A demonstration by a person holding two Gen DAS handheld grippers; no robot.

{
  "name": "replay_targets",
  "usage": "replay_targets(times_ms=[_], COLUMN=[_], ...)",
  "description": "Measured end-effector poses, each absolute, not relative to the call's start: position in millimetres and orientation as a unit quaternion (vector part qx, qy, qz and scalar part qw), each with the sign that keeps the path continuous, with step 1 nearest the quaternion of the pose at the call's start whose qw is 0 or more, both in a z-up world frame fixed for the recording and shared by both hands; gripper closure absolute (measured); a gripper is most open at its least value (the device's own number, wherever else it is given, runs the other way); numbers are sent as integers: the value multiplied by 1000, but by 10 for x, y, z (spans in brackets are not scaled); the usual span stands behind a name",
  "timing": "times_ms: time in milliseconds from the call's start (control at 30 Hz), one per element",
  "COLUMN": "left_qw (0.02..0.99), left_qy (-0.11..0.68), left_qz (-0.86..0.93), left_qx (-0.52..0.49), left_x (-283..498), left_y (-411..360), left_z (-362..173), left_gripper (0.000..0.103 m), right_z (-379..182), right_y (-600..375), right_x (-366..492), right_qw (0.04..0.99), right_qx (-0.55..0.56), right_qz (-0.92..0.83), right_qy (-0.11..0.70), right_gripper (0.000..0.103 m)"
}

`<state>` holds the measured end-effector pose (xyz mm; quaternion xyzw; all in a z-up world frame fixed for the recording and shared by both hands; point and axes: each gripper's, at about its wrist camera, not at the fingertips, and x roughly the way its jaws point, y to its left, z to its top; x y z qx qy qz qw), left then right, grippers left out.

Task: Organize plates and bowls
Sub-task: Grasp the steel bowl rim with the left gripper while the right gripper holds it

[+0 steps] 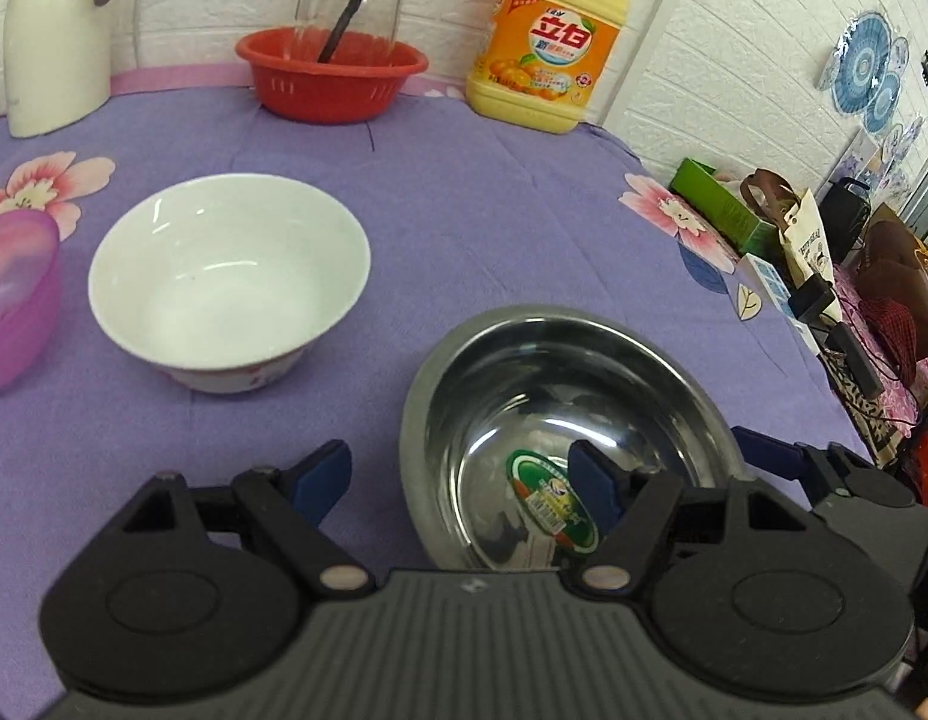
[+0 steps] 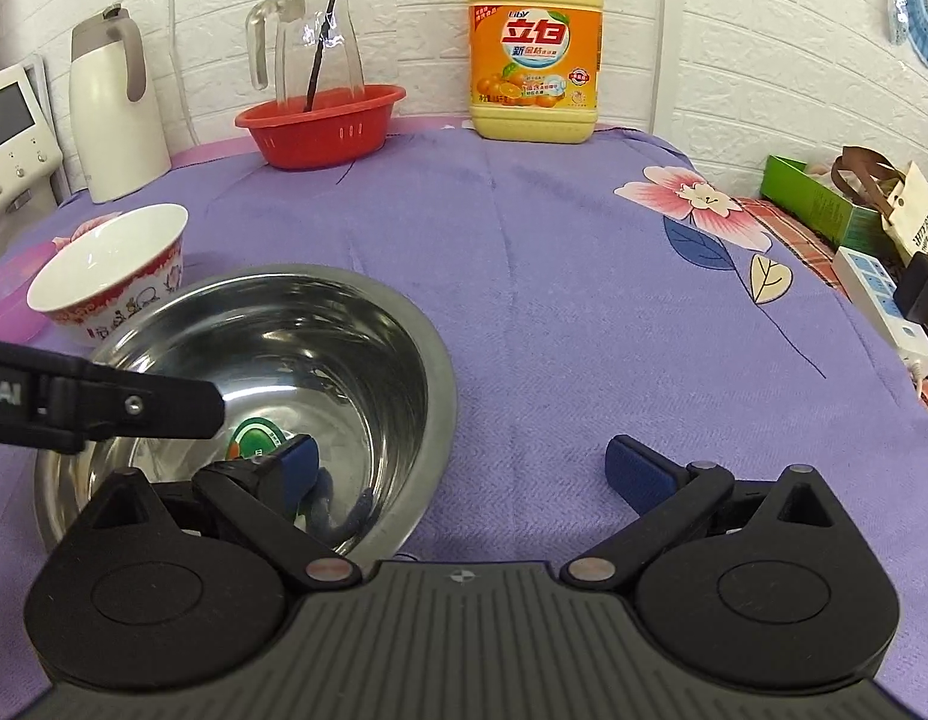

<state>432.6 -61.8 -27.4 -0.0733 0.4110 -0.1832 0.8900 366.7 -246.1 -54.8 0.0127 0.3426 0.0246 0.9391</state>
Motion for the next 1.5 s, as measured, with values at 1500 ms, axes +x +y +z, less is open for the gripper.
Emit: replay_targets(times_ms=[1500], left_qw=[860], left_qy=[417], left_qz=[-296], left_qx=[3], left_x=[2387], left_y=[-633], left_z=[-163], left_gripper=[63], right_z=[-343], right_y=[-2185], right_x=[1673], right_qw=[936], right_qx=[33], right_qz=[91], right_qy=[339], right_gripper=[20])
